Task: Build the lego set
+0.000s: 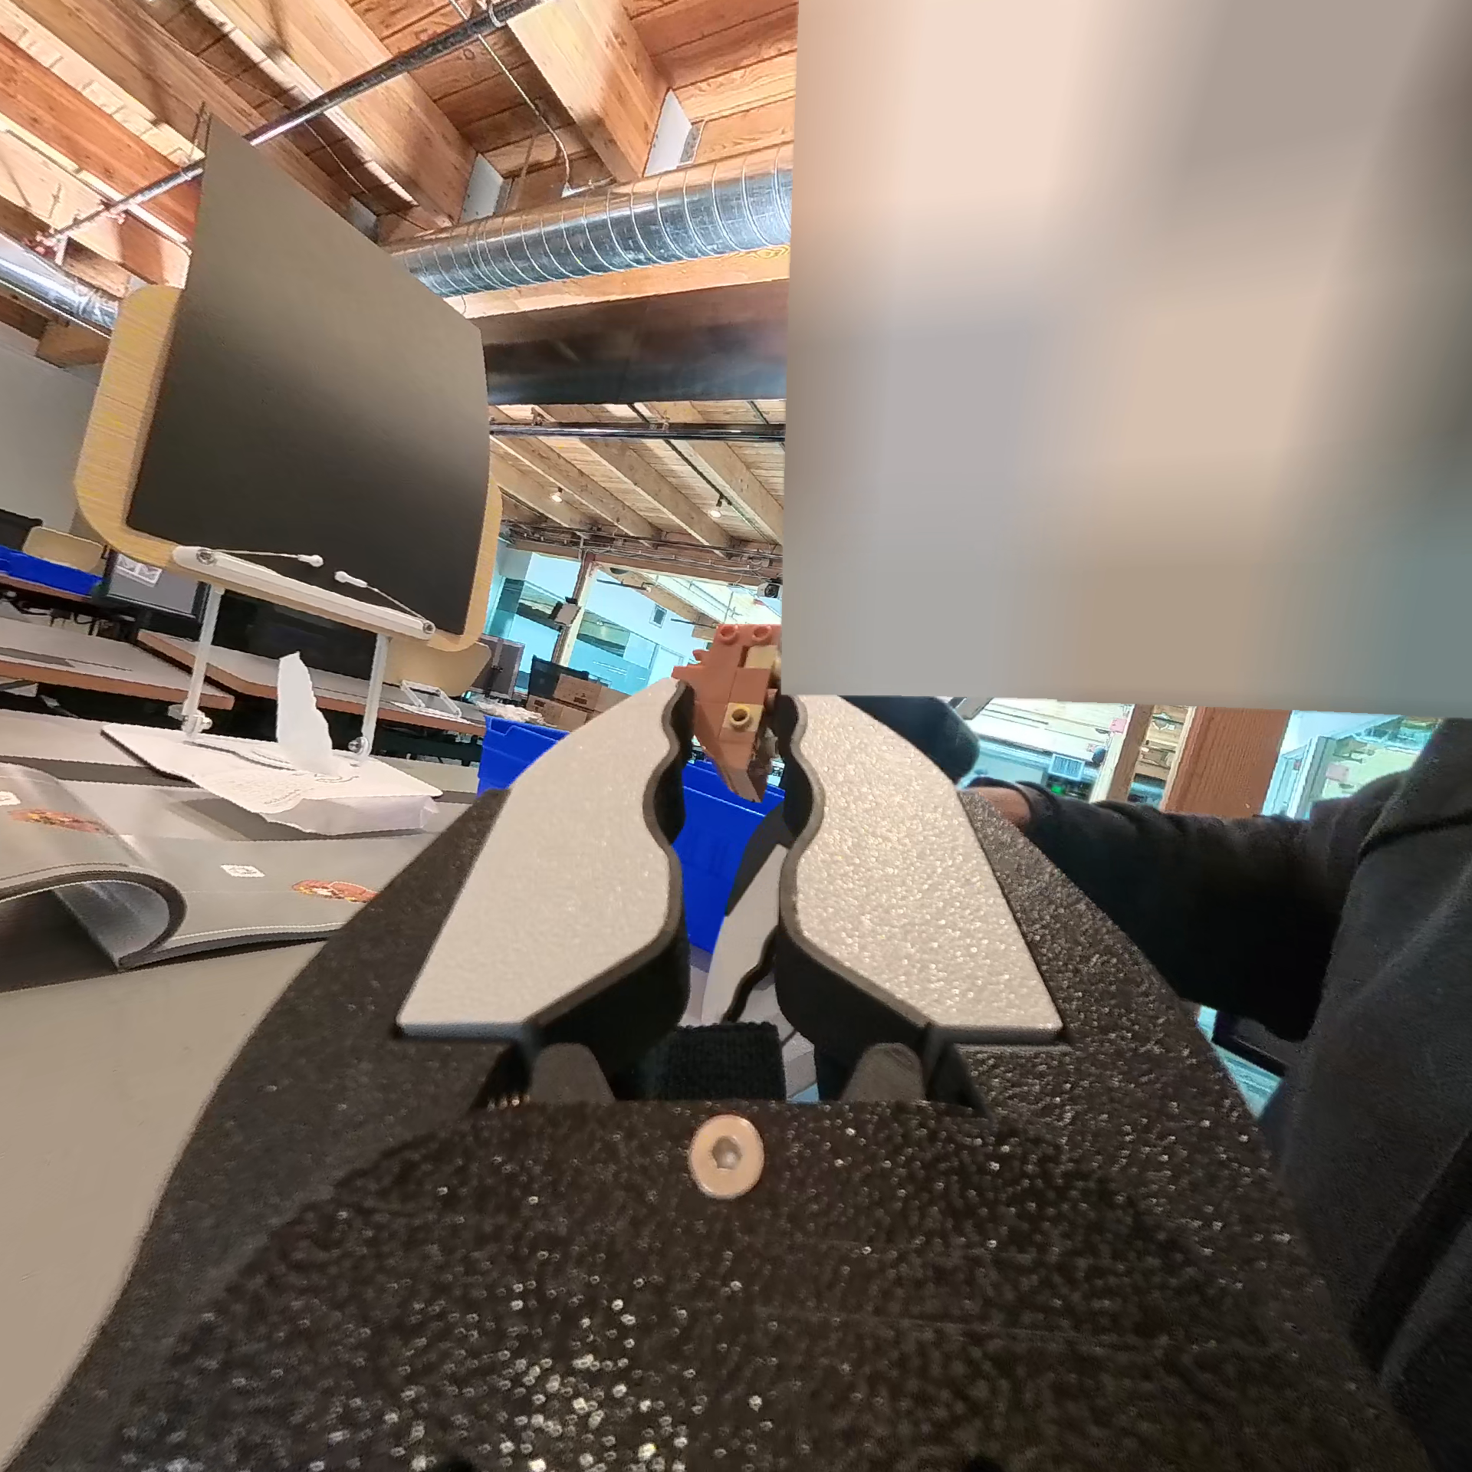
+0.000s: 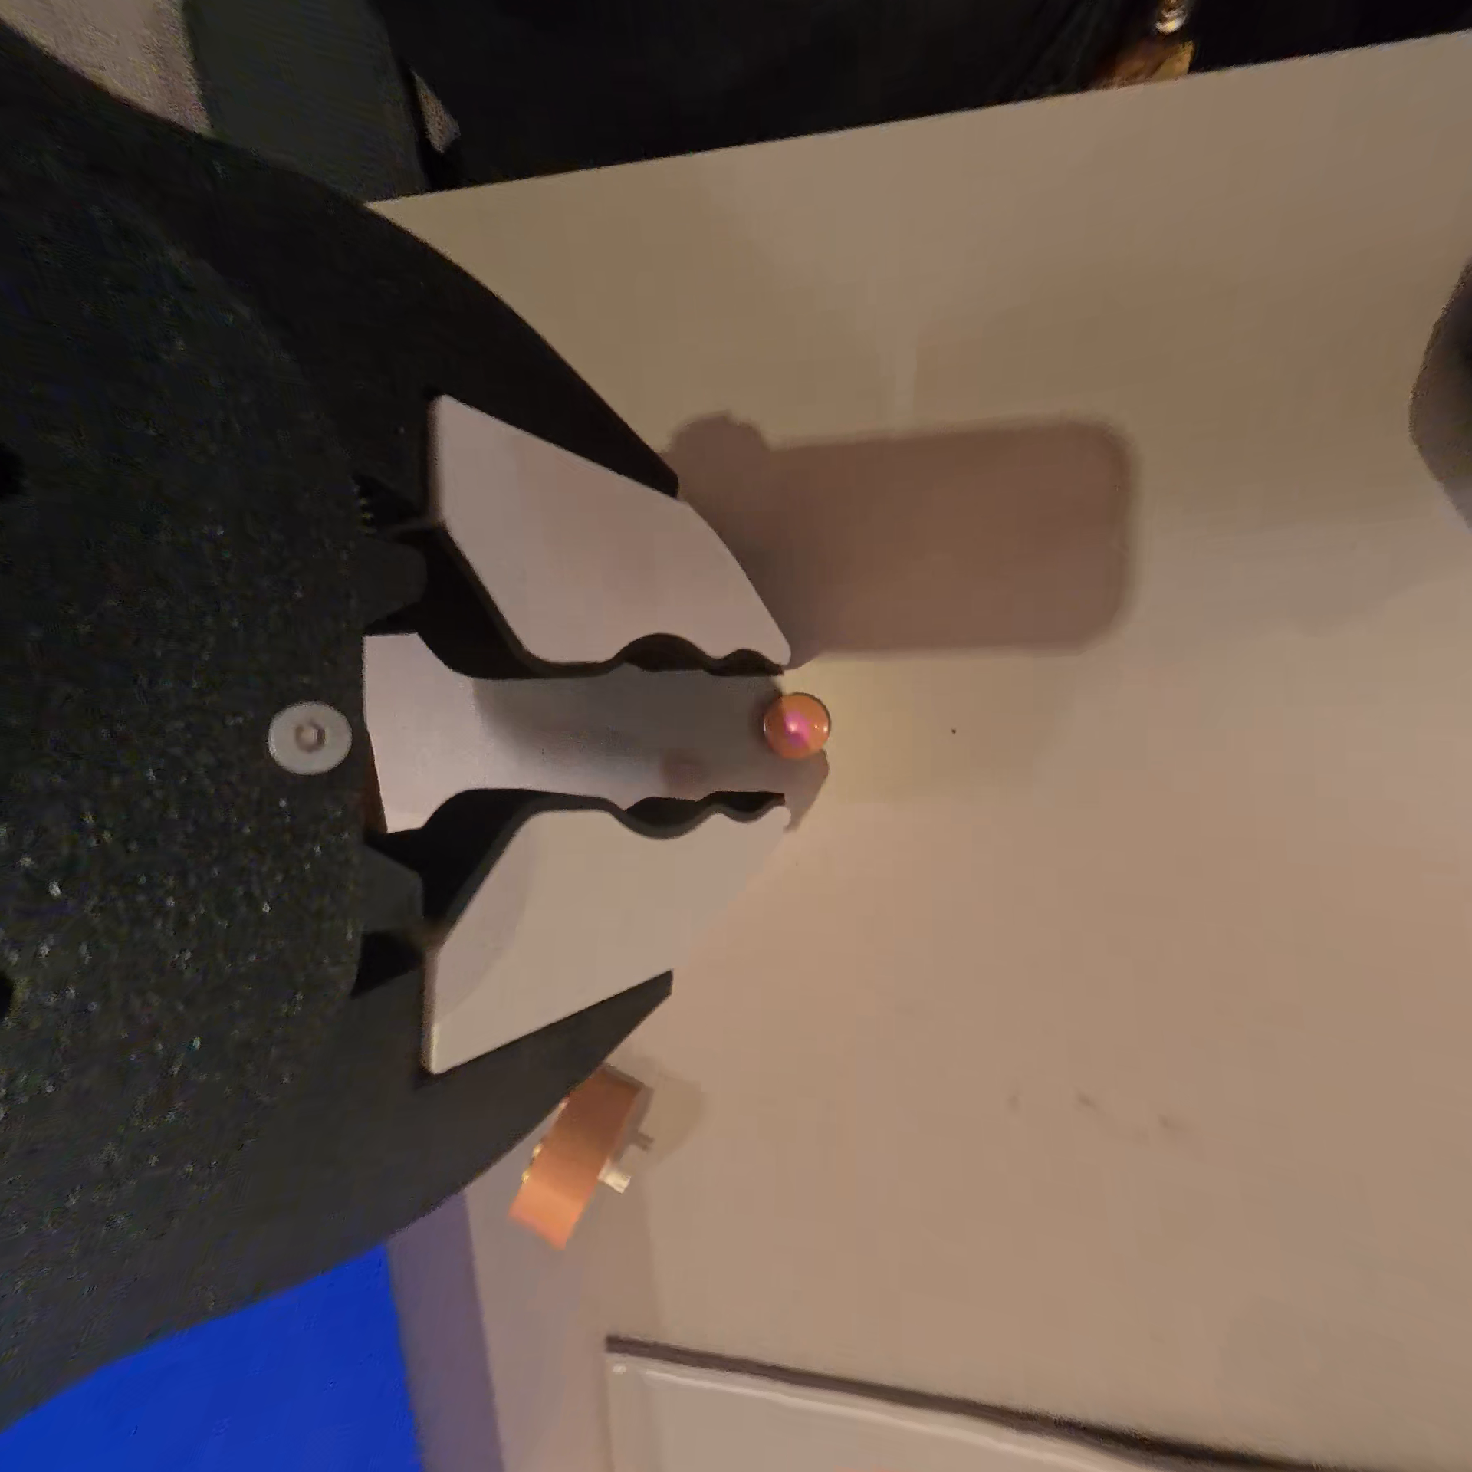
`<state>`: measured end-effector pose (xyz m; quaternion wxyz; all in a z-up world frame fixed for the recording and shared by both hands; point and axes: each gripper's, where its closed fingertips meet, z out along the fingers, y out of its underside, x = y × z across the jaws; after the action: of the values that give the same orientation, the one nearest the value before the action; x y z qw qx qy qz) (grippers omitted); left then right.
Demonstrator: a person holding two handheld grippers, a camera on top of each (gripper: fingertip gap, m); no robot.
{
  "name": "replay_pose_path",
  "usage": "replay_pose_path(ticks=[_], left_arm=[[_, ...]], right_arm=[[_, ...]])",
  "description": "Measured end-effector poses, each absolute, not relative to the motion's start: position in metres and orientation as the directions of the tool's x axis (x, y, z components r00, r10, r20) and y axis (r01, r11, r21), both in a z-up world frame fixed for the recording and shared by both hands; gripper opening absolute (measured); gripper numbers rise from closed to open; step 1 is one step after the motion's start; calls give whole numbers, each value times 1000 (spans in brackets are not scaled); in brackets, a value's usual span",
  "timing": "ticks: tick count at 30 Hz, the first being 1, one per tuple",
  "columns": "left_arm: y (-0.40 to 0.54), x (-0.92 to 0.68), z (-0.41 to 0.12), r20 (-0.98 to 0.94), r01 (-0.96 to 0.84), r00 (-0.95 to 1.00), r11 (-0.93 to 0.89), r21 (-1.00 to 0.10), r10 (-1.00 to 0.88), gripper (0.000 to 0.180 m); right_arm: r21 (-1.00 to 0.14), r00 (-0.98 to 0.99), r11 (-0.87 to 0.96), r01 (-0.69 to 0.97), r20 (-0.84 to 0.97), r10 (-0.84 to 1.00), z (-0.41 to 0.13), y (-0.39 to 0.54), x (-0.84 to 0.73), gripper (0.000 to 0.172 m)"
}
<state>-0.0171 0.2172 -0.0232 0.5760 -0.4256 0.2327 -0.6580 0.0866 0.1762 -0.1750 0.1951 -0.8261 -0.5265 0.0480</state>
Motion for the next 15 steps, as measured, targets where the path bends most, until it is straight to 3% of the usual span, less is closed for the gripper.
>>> replay_pose_path(ticks=[6,9,15], left_arm=[[217,-17,-23,295,561,19,-233,-794,-955,20],[217,-18,-23,298,563,14,-239,-791,-954,20],[217,-18,-23,300,565,6,-244,-788,-954,20]], right_arm=[[-313,427,-386,867,70,901,-183,179,85,29],[-304,429,-399,865,38,902,-184,177,84,16],[-309,454,-425,851,23,891,-184,179,83,15]])
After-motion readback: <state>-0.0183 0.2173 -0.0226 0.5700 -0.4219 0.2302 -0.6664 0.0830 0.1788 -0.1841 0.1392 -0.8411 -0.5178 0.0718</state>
